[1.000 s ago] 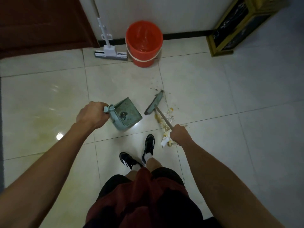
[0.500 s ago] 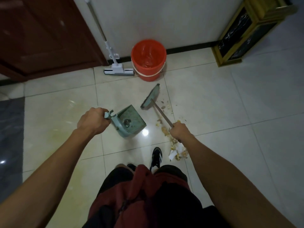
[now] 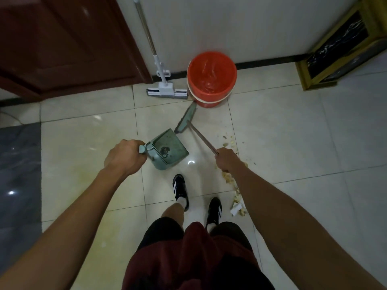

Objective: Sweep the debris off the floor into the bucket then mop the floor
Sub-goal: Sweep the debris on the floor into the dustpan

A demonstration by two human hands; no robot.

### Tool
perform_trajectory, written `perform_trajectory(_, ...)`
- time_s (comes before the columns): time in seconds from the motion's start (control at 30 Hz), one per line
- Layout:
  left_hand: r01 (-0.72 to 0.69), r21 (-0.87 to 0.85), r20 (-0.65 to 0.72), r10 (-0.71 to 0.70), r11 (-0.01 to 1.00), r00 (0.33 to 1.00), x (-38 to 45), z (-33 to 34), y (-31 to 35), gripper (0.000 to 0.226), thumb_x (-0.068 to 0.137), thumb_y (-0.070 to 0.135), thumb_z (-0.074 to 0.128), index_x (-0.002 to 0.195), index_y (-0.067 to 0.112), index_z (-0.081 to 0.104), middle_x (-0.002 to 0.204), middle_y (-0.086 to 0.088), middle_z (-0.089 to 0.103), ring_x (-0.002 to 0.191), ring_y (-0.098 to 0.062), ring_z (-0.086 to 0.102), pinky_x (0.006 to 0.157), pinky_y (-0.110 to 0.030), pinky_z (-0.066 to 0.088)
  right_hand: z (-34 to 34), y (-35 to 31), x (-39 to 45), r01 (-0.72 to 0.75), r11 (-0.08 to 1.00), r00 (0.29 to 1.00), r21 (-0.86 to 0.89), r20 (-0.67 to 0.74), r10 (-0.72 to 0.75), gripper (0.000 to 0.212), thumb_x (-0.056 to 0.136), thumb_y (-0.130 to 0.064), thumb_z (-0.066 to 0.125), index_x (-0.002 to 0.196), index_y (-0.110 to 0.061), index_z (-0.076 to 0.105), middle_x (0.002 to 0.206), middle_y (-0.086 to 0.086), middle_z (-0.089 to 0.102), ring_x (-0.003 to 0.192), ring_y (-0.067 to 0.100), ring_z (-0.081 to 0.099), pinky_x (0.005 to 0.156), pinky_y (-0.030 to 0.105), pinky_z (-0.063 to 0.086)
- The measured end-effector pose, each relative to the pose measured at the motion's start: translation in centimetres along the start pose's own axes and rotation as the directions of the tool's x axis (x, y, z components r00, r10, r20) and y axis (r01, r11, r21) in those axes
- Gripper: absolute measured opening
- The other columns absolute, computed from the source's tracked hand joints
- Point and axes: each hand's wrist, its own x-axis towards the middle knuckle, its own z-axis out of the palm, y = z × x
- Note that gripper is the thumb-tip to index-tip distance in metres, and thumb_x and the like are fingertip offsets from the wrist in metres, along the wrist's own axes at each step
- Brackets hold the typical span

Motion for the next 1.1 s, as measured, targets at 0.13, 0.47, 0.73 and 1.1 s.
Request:
perform_trajectory(0.13,-0.033,0.010,0.055,0.032,0.999,0.998,4.8,-1.6,-0.6,0.019,0.089,0.030,0.058,0.071,0.030,0.058,0.080,-0.004,0.063,0.075,-0.032,0.061,0.064,-0.033,0.049,-0.4,-2.3,2.4,-0.092,0.995,0.995,-0.034,0.022,0.092,0.030,0.095,-0.014,0.047,0.121,-0.005,0.060,0.110,0.014,0.066,0.095,0.033,0.067,0.083,0.042,0.057)
perform_trajectory(0.47,-0.253,0.117,0.159,0.233,0.960,0.959,10.2,-2.8,3.6,0.008,0.087,0.030,0.060,0.088,0.032,0.068,0.085,-0.005,0.066,0.077,-0.031,0.064,0.069,-0.036,0.057,-0.5,2.1,-0.2,-0.280,0.960,0.960,0.007,-0.020,0.281,0.023,0.094,-0.014,0.052,0.115,-0.009,0.060,0.111,0.008,0.065,0.104,0.030,0.067,0.086,0.040,0.056)
perform_trajectory(0.73,-0.357,0.189,0.167,0.328,0.915,0.930,8.2,-1.1,7.9,0.008,0.088,0.031,0.060,0.081,0.032,0.064,0.082,-0.004,0.066,0.077,-0.030,0.064,0.066,-0.033,0.053,1.7,7.7,-3.8,-0.386,0.897,0.912,0.214,-0.060,0.406,0.026,0.098,-0.017,0.048,0.119,-0.006,0.057,0.106,0.009,0.063,0.103,0.030,0.067,0.084,0.039,0.056)
perform_trajectory(1.1,-0.489,0.290,0.157,0.463,0.823,0.872,3.0,3.5,12.8,0.008,0.086,0.035,0.059,0.087,0.032,0.067,0.084,-0.006,0.069,0.075,-0.031,0.065,0.068,-0.038,0.058,10.1,17.3,-15.7,-0.502,0.763,0.828,0.407,-0.029,0.560,0.030,0.099,-0.022,0.047,0.124,-0.011,0.058,0.119,0.010,0.065,0.109,0.027,0.065,0.091,0.039,0.055)
